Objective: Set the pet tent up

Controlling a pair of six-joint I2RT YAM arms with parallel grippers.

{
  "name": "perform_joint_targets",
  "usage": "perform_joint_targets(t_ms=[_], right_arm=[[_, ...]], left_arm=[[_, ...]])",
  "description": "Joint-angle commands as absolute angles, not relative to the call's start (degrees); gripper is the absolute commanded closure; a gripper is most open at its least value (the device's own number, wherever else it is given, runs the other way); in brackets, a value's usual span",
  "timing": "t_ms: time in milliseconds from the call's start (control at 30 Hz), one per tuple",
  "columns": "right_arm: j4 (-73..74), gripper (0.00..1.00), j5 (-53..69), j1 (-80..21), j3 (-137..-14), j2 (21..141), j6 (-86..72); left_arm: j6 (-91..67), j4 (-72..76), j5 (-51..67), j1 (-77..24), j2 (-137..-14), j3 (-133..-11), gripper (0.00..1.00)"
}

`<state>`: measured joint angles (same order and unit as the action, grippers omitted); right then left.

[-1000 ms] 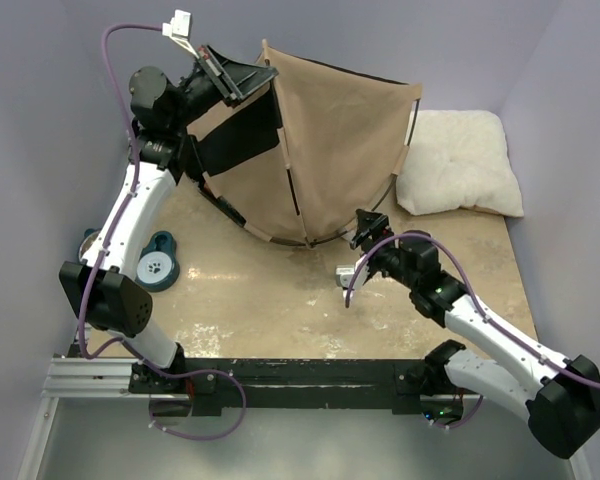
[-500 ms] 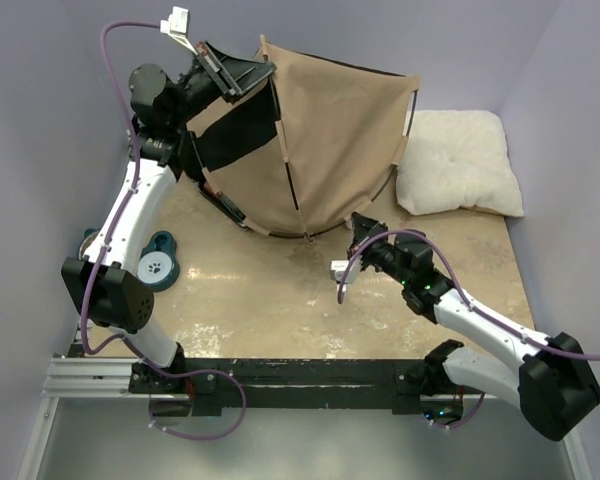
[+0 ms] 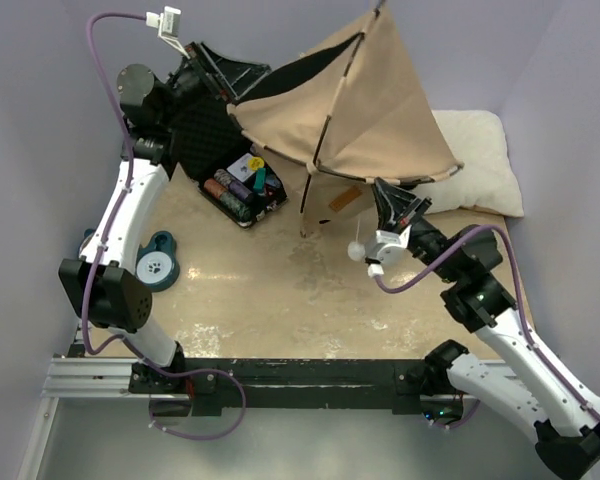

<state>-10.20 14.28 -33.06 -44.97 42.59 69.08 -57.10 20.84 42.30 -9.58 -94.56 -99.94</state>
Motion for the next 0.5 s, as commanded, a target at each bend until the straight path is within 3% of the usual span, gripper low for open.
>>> perform_joint_targets(t_ms=[0, 200, 333, 467], right_arm=[[-6.6, 1.0, 13.72, -33.22, -52.02, 41.83, 53.2], [1.83, 1.0, 11.16, -33.22, -65.02, 49.03, 30.97], [4.74, 1.0, 8.79, -33.13, -66.18, 50.62, 20.94], [6.76, 1.0, 7.65, -33.22, -66.01, 52.55, 15.3]], left_arm=[[-44.84, 16.36, 40.08, -7.56, -90.88, -100.28, 0.0], [-24.75, 4.24, 47.7, -5.8, -88.34, -101.6, 0.0], [-8.39, -8.31, 54.65, -5.89, -82.37, -97.83, 0.0], [-2.29, -17.38, 57.47, -6.15, -75.68, -90.64, 0.01]])
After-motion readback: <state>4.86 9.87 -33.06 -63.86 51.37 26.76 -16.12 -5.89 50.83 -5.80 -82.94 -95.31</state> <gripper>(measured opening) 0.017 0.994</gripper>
